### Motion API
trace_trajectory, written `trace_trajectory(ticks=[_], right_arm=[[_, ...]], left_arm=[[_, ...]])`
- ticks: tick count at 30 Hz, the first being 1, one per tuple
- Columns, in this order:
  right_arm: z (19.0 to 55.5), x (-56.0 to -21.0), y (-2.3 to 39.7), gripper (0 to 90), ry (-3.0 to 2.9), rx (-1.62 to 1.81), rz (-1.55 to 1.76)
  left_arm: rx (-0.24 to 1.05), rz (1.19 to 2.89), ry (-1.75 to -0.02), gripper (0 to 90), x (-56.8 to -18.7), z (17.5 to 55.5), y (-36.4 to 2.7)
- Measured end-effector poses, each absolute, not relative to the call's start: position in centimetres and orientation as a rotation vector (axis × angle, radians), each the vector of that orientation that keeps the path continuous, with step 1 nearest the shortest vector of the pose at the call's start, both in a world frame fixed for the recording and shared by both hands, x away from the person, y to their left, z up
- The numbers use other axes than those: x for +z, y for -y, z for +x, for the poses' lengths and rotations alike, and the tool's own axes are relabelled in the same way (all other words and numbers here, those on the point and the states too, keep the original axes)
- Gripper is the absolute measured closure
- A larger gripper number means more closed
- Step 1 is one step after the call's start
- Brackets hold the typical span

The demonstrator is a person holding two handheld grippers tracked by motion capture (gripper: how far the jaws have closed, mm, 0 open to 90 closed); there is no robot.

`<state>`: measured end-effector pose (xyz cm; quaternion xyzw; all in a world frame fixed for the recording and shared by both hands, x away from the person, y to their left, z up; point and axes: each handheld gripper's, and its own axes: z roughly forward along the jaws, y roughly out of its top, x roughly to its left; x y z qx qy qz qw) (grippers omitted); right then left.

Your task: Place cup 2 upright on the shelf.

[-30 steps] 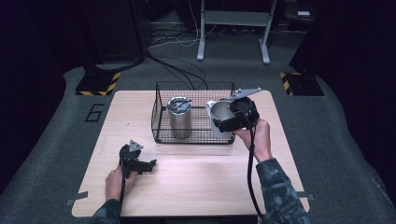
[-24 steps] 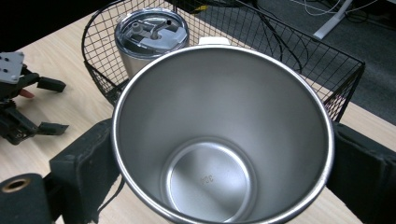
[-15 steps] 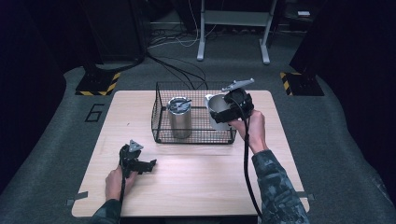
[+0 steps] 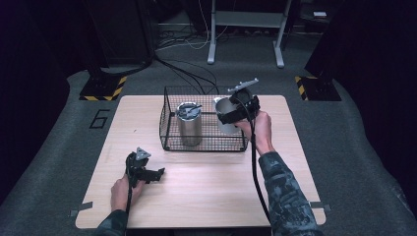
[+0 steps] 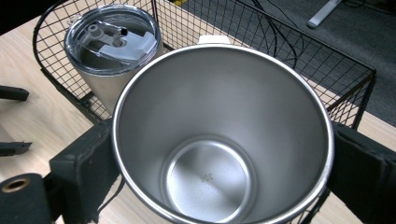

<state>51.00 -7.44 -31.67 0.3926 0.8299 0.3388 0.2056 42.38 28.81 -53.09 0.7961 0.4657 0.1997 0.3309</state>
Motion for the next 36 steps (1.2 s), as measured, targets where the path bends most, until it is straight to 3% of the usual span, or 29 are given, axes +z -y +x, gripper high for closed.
trace_trajectory(ticks=[36], right_arm=[[54.5,-35.0,5.7,6.0,-2.306,0.827,1.158]], left_arm=[[0.523,2.083,-1.216,0.2,-53.1,42.4,-28.8]])
